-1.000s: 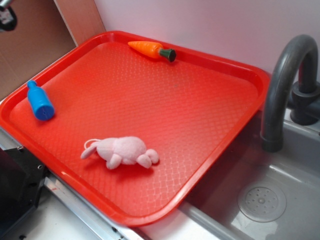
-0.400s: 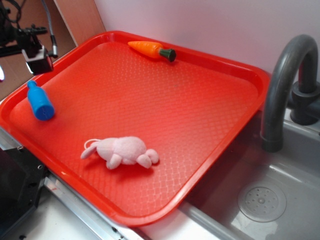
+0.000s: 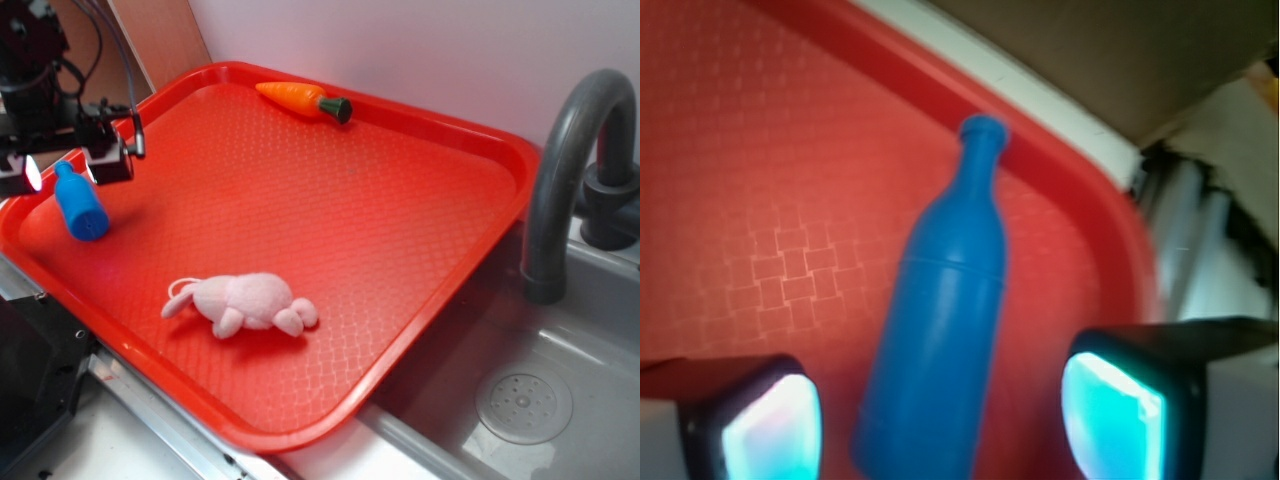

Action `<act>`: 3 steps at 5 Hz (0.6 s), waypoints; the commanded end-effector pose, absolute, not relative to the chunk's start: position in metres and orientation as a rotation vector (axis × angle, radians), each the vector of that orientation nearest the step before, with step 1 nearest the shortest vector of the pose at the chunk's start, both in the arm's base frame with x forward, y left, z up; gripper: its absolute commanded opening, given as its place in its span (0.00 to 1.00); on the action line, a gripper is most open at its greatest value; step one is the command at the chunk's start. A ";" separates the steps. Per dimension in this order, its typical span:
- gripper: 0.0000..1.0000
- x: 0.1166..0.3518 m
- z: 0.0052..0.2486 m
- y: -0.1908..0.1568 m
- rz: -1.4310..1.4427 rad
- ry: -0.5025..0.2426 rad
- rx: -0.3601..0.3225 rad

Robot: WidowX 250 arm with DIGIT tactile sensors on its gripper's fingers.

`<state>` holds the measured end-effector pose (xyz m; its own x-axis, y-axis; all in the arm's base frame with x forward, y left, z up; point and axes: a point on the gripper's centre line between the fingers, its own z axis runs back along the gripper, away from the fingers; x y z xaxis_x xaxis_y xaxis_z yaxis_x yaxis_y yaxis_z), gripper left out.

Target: Grab the blue bottle.

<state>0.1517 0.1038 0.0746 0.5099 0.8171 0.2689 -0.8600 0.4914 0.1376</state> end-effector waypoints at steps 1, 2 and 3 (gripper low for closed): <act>1.00 0.138 0.057 0.115 1.093 -0.227 0.270; 1.00 0.140 0.050 0.116 1.108 -0.238 0.256; 1.00 0.137 0.044 0.117 1.142 -0.250 0.272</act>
